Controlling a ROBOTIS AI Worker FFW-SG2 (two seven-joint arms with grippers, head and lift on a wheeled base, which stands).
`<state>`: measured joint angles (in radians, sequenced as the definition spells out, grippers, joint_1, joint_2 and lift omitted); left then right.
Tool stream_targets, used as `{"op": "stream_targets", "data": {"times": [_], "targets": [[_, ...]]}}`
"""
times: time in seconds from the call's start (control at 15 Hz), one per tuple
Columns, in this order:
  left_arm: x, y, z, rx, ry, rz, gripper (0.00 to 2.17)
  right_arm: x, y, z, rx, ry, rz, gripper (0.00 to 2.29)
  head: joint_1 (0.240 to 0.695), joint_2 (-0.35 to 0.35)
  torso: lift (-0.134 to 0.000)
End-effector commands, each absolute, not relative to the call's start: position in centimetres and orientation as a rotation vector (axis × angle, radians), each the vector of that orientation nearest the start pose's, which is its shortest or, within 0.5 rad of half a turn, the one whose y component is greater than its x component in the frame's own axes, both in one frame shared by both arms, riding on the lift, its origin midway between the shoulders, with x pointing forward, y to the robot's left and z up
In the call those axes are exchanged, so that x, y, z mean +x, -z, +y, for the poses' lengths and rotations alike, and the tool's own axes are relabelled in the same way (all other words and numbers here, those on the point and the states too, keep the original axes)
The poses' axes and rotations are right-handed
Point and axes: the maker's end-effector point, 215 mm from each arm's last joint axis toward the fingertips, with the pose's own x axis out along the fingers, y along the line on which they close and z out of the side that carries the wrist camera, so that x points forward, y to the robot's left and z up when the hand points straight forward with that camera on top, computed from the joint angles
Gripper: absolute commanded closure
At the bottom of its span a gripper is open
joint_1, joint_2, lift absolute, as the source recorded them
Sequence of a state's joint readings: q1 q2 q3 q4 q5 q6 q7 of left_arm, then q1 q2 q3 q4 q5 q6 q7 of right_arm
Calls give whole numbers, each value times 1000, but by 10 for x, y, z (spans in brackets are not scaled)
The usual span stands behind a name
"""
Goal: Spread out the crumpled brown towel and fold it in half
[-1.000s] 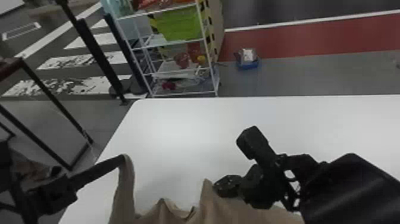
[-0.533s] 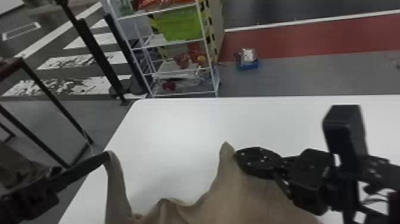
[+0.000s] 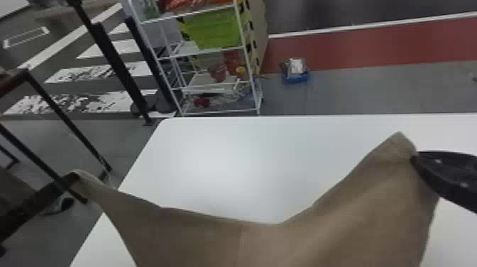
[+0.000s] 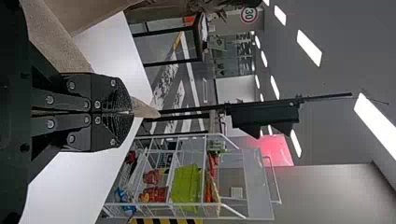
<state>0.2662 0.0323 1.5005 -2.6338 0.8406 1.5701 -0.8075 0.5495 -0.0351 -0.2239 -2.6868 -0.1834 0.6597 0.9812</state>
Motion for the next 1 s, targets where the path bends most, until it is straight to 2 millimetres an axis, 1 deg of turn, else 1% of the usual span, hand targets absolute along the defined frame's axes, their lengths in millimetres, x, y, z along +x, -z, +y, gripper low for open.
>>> {"op": "stream_targets", "data": {"times": [0.0,0.13,0.27,0.53,0.73,0.87,0.93], "targets": [[249,180,453,-495,70,240,1328,311,169,-150,44,-854,3,1990,695,350,-124],[249,179,455,-491,66,237,1328,302,159,-180,41,-838,-16,1986,695,350,-124],[251,176,456,-489,66,226,1328,294,149,-199,68,-839,-35,1986,695,350,-124],[242,169,464,-505,56,191,1328,273,134,-223,106,-870,-48,1986,695,350,-124],[235,162,471,-514,47,163,1328,262,130,-234,132,-889,-33,1986,695,350,-124],[229,153,478,-507,29,132,1328,255,124,-240,150,-898,-33,1986,695,350,-124],[227,152,480,-507,22,126,1328,252,122,-244,157,-896,-30,1986,695,350,-124]]}}
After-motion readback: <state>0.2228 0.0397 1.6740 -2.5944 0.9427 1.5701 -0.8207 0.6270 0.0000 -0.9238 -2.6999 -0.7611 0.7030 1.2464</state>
